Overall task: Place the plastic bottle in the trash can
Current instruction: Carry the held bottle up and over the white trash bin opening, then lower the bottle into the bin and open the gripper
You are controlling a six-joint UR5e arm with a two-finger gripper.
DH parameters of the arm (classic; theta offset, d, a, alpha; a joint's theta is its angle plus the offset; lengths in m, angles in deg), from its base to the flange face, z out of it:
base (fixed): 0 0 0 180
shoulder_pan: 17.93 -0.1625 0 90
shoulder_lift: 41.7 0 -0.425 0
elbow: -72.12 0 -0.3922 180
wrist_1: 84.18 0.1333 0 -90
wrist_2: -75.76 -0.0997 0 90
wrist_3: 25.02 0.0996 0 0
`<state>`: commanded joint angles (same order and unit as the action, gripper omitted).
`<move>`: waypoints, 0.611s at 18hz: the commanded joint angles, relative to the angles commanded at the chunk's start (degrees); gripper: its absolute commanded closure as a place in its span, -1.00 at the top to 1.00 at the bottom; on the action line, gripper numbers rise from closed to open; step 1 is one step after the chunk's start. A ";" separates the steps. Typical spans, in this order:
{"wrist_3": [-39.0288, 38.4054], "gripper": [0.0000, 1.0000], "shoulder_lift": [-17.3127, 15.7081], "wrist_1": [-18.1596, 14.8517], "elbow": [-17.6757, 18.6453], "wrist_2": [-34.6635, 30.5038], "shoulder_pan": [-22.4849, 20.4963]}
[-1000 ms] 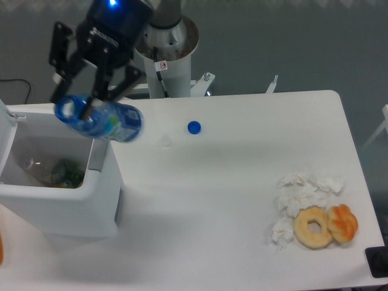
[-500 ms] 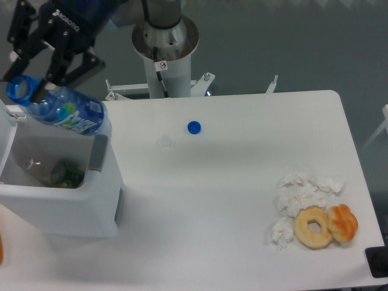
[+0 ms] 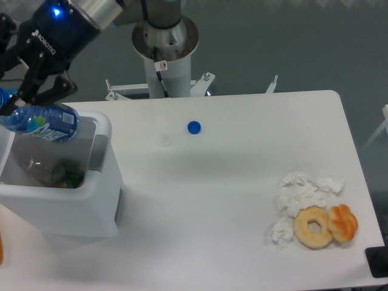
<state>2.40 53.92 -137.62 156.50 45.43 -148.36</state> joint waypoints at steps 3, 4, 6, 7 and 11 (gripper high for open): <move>0.09 -0.91 0.97 0.00 0.18 0.00 0.00; 0.18 -0.91 1.49 0.35 0.18 0.00 0.17; 0.18 -0.91 2.11 1.49 0.35 0.00 0.44; 0.26 -0.91 2.37 1.58 0.44 0.00 0.70; 0.35 -0.90 2.99 2.02 1.40 0.00 1.14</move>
<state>2.76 56.91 -135.60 157.90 45.43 -147.22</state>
